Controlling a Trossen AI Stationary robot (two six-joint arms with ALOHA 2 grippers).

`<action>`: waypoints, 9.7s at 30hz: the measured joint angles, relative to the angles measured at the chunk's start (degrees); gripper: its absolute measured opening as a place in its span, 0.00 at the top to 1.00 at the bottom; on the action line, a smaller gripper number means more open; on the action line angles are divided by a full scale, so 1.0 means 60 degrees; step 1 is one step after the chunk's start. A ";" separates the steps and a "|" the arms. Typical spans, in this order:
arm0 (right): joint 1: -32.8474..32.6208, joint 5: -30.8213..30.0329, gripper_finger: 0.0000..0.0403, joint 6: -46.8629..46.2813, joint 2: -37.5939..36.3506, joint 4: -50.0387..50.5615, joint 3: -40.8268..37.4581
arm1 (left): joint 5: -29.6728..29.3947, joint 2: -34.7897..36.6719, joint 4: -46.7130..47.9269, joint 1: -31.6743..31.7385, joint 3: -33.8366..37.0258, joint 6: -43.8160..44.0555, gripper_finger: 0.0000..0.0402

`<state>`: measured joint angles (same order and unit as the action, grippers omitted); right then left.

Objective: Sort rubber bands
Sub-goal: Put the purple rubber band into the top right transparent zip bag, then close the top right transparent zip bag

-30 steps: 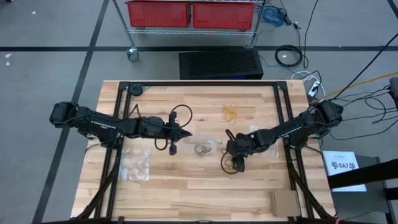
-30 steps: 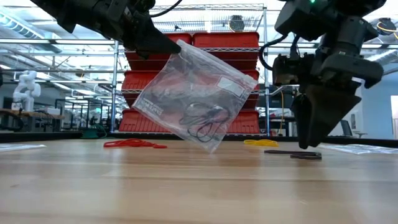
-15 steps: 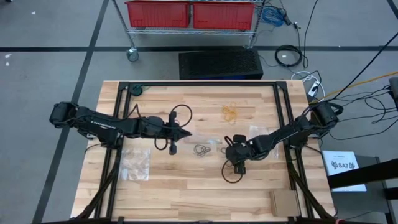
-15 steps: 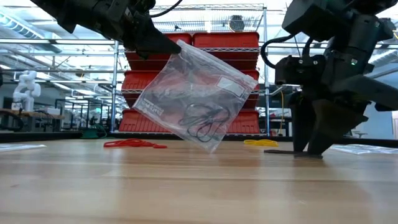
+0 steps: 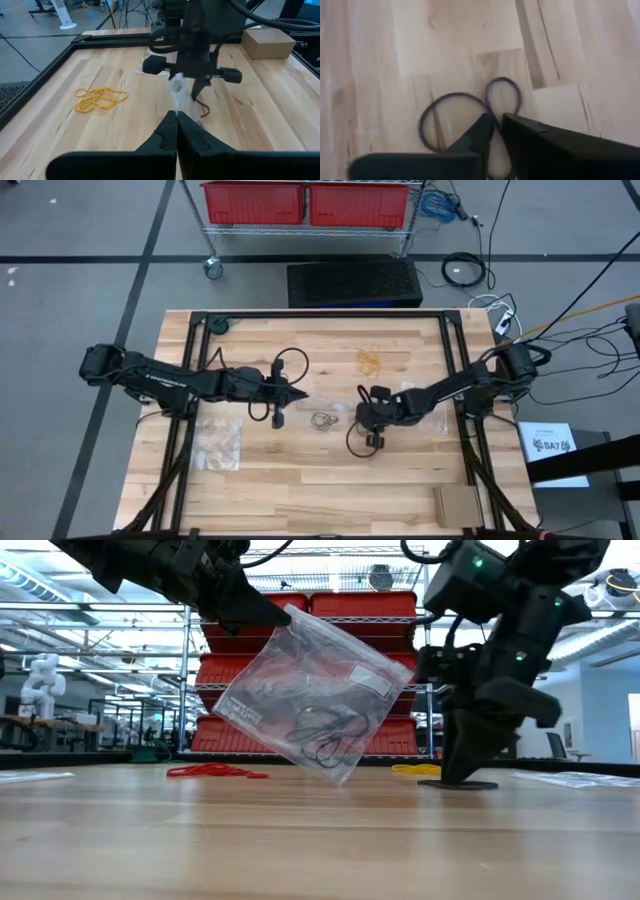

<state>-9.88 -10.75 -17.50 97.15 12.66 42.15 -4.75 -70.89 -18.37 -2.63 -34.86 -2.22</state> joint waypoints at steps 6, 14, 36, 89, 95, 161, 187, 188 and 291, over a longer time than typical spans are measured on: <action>-0.0040 0.0367 0.99 -0.0242 -0.0054 0.0100 0.0333 | 0.0000 0.0000 0.0003 0.0000 -0.0002 0.0001 1.00; -0.0710 0.1592 1.00 -0.0043 -0.0293 0.2301 0.2830 | 0.0000 0.0000 0.0013 0.0000 0.0000 0.0008 1.00; -0.0787 -0.3390 1.00 0.3599 -0.0326 0.5685 0.8003 | 0.0000 0.0004 -0.0021 0.0000 -0.0001 0.0004 1.00; 0.0126 -0.1893 1.00 0.1520 0.1080 0.5920 0.8065 | 0.0044 0.0004 -0.0059 -0.0004 -0.0001 -0.0002 1.00; 0.0142 -0.2060 1.00 0.1520 0.0556 0.5910 0.8065 | 0.0080 0.0004 -0.0042 -0.0004 0.0000 -0.0007 1.00; 0.0985 0.2477 0.96 0.1226 0.1892 0.3637 0.7271 | 0.0117 0.0001 -0.0066 -0.0004 -0.0001 -0.0014 1.00; 0.1152 0.0715 0.62 0.1779 0.0611 0.4448 0.7949 | 0.0259 0.0004 -0.0113 -0.0066 0.0002 -0.0021 1.00; 0.1166 0.0712 0.62 0.1779 0.0610 0.4505 0.7949 | 0.0259 0.0004 -0.0120 -0.0069 0.0002 -0.0029 1.00; -0.4151 -0.2703 1.00 -0.4350 -0.1506 -0.1449 0.0794 | 0.0587 -0.5450 0.1433 -0.0971 -0.3503 0.2287 0.72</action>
<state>-34.79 -26.97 -43.60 88.12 3.97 46.92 -1.23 -103.59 -9.78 -8.46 -55.88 11.50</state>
